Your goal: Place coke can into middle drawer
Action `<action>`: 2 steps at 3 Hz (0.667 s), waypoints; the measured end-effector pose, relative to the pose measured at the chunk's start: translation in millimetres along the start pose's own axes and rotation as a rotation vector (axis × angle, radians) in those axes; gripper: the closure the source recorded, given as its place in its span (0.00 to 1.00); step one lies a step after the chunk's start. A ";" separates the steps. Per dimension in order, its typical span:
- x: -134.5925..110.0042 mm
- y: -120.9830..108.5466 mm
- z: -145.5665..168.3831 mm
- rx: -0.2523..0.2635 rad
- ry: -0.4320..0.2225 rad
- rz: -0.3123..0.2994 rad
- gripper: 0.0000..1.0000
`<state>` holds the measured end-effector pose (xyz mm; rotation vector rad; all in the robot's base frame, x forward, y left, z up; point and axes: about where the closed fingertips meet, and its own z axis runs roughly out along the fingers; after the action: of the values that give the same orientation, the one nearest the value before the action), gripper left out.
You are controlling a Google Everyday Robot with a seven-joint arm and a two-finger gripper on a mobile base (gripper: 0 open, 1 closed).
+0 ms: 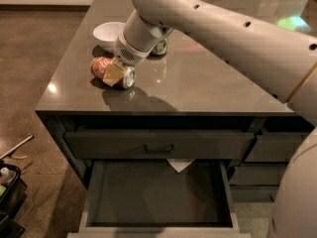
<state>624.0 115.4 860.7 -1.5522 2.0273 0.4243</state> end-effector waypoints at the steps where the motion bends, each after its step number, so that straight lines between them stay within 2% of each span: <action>1: 0.0 0.0 0.0 0.000 0.000 0.000 0.89; 2: -3.5 5.0 -1.4 -0.026 -0.023 -0.031 1.00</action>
Offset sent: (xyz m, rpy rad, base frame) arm -0.0092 0.0049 0.0091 0.0487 -0.0121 0.0957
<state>619.5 118.8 863.5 -1.5851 1.9852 0.4556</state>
